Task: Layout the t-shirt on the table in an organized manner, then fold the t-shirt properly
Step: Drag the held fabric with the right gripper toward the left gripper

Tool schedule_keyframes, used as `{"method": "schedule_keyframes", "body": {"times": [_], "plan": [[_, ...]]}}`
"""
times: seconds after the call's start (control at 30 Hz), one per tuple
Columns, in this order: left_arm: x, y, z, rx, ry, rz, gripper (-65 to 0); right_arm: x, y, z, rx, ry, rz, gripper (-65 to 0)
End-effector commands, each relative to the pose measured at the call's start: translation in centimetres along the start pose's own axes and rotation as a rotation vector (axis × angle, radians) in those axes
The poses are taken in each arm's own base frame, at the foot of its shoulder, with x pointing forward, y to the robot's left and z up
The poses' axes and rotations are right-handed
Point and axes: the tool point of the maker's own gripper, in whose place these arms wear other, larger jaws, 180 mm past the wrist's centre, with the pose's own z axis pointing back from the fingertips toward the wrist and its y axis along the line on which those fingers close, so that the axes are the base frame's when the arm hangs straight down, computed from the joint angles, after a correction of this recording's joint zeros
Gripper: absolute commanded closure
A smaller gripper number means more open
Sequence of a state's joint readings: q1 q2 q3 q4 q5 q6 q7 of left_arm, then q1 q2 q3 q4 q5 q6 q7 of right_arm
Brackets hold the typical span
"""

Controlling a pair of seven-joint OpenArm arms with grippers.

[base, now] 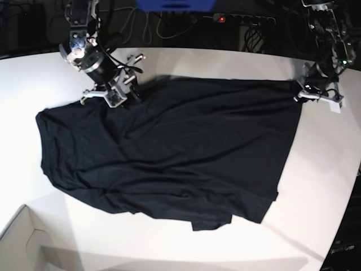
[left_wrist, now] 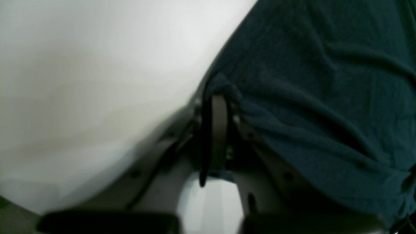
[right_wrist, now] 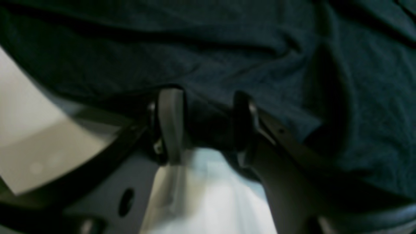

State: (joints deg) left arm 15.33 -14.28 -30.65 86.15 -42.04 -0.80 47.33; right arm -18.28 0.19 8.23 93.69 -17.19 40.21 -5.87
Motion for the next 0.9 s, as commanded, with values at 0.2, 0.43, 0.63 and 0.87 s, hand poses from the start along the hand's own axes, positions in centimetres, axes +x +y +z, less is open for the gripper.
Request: {"method": "schedule_keyframes", "body": {"times": [0.2,0.43,0.63,0.87], "plan": [[0.5,0.2,0.3,0.009,-0.009,-0.004,0.0,-0.8,-0.6,-1.2,0.003,0.044,-0.023,-26.7],[0.5,0.2,0.3,0.01,-0.007,-0.004,0.0,-0.7,-2.0,-1.3,-0.008,0.049,0.008,-24.0],[0.5,0.2,0.3,0.01,-0.007,-0.004,0.0,1.6,-3.0,-0.6,-0.033,0.0,0.069,-2.3],[0.5,0.2,0.3,0.009,-0.009,-0.004,0.0,4.1,-4.4,-0.8,-0.062,-0.049,0.104,0.0]]}}
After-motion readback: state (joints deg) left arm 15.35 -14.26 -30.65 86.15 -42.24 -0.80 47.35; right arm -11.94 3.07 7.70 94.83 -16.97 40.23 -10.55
